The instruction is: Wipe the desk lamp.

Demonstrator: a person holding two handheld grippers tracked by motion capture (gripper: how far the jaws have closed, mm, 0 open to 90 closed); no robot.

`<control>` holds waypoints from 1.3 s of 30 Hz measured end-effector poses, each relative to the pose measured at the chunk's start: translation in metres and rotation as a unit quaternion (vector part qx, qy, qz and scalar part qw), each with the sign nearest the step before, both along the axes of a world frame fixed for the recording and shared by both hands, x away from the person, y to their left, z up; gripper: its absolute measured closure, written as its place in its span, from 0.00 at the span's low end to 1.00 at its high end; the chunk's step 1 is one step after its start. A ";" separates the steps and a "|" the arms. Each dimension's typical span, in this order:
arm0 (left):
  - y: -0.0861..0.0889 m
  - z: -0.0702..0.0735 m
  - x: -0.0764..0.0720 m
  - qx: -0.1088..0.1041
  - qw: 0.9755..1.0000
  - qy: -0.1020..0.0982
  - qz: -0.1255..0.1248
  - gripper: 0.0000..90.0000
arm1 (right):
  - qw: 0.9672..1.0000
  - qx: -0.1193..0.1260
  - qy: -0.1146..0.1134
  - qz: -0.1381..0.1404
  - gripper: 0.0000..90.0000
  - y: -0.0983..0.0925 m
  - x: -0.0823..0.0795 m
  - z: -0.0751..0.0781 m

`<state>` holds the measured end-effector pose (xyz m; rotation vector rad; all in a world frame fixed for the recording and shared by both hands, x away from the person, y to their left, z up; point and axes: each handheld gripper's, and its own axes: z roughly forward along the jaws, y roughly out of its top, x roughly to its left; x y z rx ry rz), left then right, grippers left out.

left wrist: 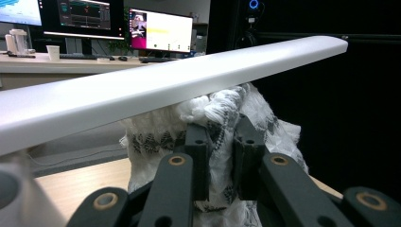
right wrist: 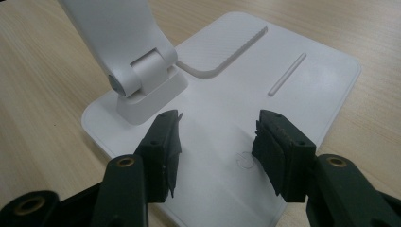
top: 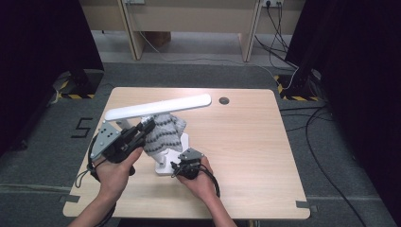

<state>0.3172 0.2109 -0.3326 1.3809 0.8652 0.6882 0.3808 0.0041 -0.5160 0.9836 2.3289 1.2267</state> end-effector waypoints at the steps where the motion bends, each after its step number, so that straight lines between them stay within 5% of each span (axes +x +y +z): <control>1: 0.001 0.000 -0.001 -0.001 1.000 0.001 0.000 0.88 | 1.000 0.000 0.000 0.000 0.56 0.000 0.000 0.000; 39: 0.054 -0.007 -0.027 -0.018 0.999 0.007 0.026 0.88 | 1.000 -0.001 -0.001 0.000 0.56 0.002 0.000 0.000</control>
